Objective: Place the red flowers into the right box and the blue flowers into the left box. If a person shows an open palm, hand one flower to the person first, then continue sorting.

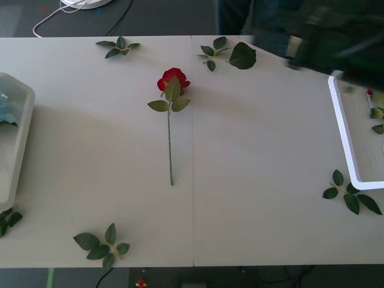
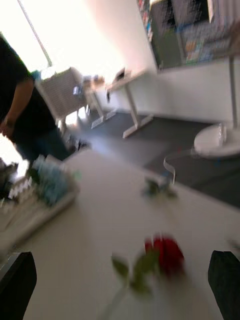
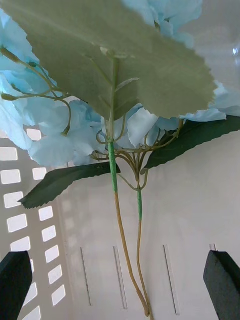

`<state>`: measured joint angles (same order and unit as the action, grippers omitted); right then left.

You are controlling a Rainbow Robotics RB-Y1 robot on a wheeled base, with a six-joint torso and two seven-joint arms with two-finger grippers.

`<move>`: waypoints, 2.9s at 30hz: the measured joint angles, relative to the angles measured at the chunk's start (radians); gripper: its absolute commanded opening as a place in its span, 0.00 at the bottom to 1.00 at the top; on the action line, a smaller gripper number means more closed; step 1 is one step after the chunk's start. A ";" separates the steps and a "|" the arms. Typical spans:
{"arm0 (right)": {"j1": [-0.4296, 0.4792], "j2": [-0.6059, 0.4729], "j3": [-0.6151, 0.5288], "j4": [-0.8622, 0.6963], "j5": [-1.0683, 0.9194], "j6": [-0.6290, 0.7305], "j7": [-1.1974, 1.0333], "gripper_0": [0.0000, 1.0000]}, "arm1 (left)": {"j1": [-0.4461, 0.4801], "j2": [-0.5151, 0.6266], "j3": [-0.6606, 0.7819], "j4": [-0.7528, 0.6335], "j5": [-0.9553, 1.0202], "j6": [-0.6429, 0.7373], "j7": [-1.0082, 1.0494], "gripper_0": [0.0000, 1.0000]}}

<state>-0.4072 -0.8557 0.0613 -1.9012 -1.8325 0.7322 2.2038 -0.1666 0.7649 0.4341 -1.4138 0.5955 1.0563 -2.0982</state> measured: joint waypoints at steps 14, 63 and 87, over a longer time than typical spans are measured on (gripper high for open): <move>0.338 -0.132 -0.421 -0.118 -0.268 0.460 0.191 1.00 | -0.114 0.000 0.087 -0.111 -0.001 0.356 -0.007 1.00; 0.527 -0.206 -0.422 -0.120 -0.439 0.462 0.461 1.00 | -0.913 -0.331 -1.387 0.390 0.229 -0.069 1.044 1.00; 0.527 -0.206 -0.422 -0.120 -0.439 0.462 0.461 1.00 | -0.919 -0.369 -1.509 0.459 0.242 -0.150 1.045 0.00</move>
<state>0.1201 -1.0620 -0.3605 -2.0216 -2.2712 1.1945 2.6647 -1.0853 0.3954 -1.0752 -0.9553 0.8379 0.9065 -1.0536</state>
